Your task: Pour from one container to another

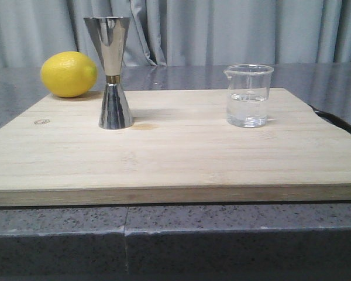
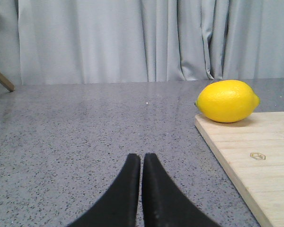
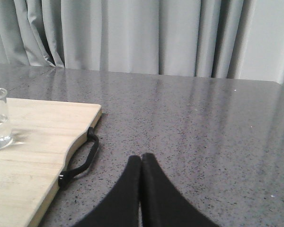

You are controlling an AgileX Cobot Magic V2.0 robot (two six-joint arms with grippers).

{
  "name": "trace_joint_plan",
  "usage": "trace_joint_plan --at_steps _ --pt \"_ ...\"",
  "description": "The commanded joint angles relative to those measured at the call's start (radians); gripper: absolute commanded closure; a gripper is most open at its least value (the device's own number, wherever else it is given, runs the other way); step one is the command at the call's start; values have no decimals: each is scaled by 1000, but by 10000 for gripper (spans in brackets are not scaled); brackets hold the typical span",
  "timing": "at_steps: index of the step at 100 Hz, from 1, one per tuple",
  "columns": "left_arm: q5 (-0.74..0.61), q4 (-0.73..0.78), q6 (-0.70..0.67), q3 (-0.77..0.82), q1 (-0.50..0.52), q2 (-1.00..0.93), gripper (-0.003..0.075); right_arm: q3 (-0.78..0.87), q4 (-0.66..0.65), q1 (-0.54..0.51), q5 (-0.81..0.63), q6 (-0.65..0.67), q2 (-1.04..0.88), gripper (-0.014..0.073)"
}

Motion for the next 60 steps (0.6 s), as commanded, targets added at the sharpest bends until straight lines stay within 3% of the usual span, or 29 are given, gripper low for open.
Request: trace_joint_plan --at_steps 1,17,35,49,60 --pt "-83 0 -9 38 -8 -28 739 29 0 -2 -110 -8 -20 666" --pt "-131 -60 -9 38 -8 -28 739 28 75 -2 -164 8 -20 666" --pt "-192 -153 -9 27 -8 -28 739 -29 185 -2 -116 59 -20 666" --pt "-141 -247 -11 -36 -8 -22 739 -141 185 -2 -12 59 11 666" --pt "-27 -271 -11 -134 -8 22 739 -248 183 -2 101 54 91 666"
